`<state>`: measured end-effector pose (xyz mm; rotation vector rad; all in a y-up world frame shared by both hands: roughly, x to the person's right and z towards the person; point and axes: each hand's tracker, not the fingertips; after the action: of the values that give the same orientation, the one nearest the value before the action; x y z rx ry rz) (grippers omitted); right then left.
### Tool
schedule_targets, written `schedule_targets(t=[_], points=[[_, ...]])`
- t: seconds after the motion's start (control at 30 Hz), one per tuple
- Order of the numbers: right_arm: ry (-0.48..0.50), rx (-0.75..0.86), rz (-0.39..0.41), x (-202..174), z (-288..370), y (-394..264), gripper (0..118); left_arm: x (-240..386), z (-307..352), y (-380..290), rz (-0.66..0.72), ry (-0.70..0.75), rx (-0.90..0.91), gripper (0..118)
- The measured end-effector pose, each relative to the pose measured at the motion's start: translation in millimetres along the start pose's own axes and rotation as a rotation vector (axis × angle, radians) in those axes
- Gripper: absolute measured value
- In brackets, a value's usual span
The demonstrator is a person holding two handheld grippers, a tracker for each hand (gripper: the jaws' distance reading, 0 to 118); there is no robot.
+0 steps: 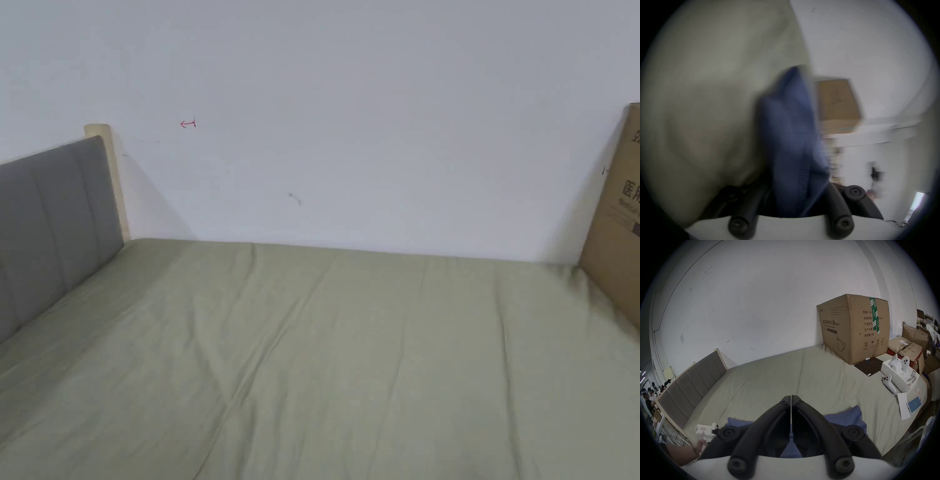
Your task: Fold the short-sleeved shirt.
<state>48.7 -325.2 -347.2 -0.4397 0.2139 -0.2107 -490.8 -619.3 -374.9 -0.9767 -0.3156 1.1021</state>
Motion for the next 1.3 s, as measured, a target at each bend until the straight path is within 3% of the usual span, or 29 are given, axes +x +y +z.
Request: schedule_targets(t=[0.03,0.17,0.27,0.43,0.5,0.63,0.8,0.87,0.9,0.93,0.97,1.0,1.13,1.3], points=[[0.000,-0.005,0.006,-0.3,1.0,-1.1,1,14.3,6.8,0.7,0.045,-0.122,0.053,2],[0.008,-0.010,0.020,0.2,6.3,-2.6,1,77.8,11.9,-21.7,-0.097,0.145,0.067,2],[0.023,-0.008,0.014,4.1,8.5,0.4,1,97.8,51.0,-15.3,-0.226,0.252,0.183,2],[0.036,0.003,-0.035,17.7,10.9,1.2,1,126.9,104.7,-29.3,-0.472,0.847,0.328,2],[0.041,0.001,-0.045,22.4,11.1,-1.1,1,129.0,116.4,-29.8,-0.437,0.908,0.372,2],[0.037,-0.023,-0.062,34.7,6.1,-10.2,1,167.8,103.8,-41.2,-0.418,0.673,0.329,3],[0.052,-0.038,-0.111,43.4,6.9,-16.0,1,244.3,18.1,-63.2,-0.474,0.426,0.131,5],[0.052,-0.040,-0.117,42.8,8.9,-17.0,1,260.4,-20.3,-68.2,-0.457,0.302,0.064,35],[0.050,-0.044,-0.119,44.2,9.3,-17.3,1,266.0,-38.9,-70.0,-0.434,0.258,-0.005,43],[0.051,-0.048,-0.121,45.7,9.9,-17.2,1,273.2,-54.4,-76.2,-0.429,0.232,-0.059,43],[0.052,-0.053,-0.121,45.1,11.4,-16.7,1,277.6,-64.2,-79.9,-0.440,0.215,-0.089,64],[0.052,-0.056,-0.120,46.3,12.8,-16.2,1,281.3,-68.1,-82.7,-0.456,0.221,-0.095,71],[0.045,-0.046,-0.089,52.7,18.8,-14.9,1,280.3,-50.1,-82.1,-0.507,0.330,0.019,71],[0.038,-0.043,-0.067,57.6,16.9,-16.2,1,254.9,-6.5,-69.1,-0.414,0.347,0.134,76]])
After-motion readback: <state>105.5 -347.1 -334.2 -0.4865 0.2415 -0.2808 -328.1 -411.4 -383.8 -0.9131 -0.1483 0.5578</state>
